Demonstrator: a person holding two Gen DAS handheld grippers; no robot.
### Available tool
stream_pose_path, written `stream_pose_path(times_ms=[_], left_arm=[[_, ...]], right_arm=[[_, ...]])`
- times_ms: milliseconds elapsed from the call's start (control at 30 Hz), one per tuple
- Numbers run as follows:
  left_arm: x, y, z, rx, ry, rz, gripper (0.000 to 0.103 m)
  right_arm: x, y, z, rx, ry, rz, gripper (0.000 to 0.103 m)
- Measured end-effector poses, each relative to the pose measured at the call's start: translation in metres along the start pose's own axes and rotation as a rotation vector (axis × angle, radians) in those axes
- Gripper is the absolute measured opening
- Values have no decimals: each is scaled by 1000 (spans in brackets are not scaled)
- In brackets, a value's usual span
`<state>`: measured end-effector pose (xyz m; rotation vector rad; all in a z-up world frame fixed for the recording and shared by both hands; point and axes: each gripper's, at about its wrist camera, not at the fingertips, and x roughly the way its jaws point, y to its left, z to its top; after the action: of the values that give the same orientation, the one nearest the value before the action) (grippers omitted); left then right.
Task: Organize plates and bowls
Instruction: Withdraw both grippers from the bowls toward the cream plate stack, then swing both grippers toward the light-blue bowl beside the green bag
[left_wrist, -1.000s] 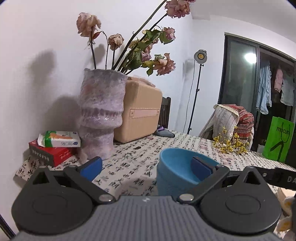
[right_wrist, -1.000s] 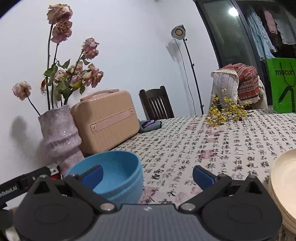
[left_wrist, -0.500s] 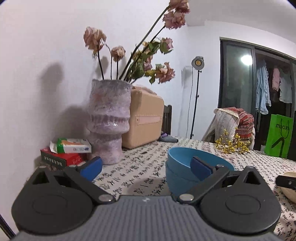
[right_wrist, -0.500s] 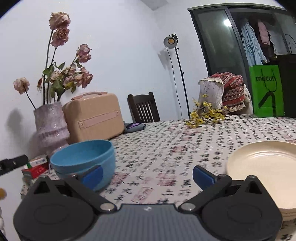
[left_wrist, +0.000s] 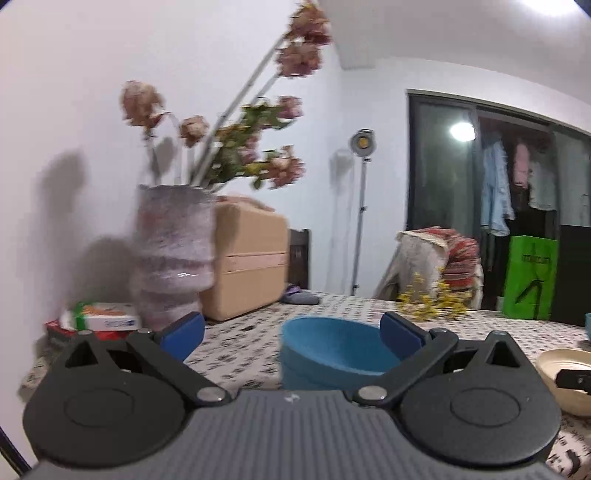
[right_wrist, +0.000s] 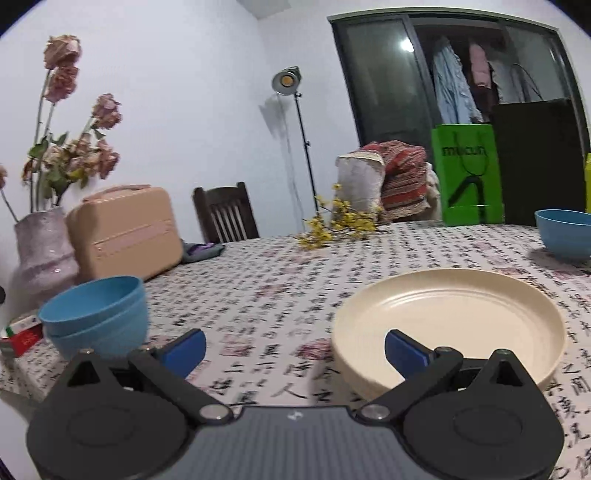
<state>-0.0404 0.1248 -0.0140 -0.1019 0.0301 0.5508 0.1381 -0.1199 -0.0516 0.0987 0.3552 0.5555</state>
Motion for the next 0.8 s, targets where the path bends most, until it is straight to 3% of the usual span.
stream_pose_path(times_ms=[433, 800], left_arm=[[41, -82, 4, 21, 2, -278, 103], [57, -134, 10, -28, 18, -456, 103]], right_arm=[[-3, -26, 16, -15, -26, -102, 103], [-20, -35, 38, 23, -63, -181, 103]])
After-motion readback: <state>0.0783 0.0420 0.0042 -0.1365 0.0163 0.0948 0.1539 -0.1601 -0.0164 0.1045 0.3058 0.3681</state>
